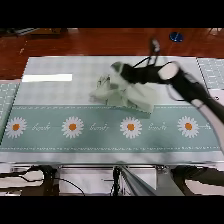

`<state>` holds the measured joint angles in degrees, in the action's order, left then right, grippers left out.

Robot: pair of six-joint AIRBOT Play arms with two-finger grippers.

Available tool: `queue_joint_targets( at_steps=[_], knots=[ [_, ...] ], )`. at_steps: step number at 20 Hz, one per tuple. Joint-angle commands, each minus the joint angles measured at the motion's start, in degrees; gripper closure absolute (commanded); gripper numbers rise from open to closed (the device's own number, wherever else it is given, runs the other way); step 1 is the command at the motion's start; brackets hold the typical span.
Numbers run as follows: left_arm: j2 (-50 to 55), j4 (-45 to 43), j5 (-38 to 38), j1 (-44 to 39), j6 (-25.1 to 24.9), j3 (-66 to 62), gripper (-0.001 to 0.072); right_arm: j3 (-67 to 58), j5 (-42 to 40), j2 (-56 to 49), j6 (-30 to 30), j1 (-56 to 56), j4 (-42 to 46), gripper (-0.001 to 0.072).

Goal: Fold the shirts.

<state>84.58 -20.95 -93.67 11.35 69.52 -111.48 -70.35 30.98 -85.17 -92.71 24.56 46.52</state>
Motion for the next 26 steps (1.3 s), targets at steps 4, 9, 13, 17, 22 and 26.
queue_joint_targets(
  at_steps=[4,9,13,17,22,26],
  knots=[
    [-1.09,-4.5,-2.84,-2.27,-0.11,2.54,0.0689,-0.07,-10.4,-6.01,3.1,10.08,-12.26,0.017],
    [0.04,-13.99,-2.8,-5.29,-0.92,6.58,0.0688,-0.07,4.33,11.58,4.0,-8.39,5.51,0.0173],
    [1.6,-21.84,-2.84,-5.42,-0.87,11.37,0.0684,-0.02,35.43,21.22,-0.81,-31.21,38.88,0.0181],
    [1.62,-25.31,-2.86,-5.44,-0.9,19.91,0.057,8.9,47.19,18.71,10.38,-47.71,33.68,0.0159],
    [1.6,-25.44,-2.89,-5.44,-0.87,27.15,0.0569,25.38,30.8,11.08,20.13,-46.51,1.4,0.0113],
    [1.31,-25.4,-2.86,-5.44,1.05,27.47,0.057,26.43,20.72,1.99,27.45,-36.33,-15.06,0.0114]
  ],
)
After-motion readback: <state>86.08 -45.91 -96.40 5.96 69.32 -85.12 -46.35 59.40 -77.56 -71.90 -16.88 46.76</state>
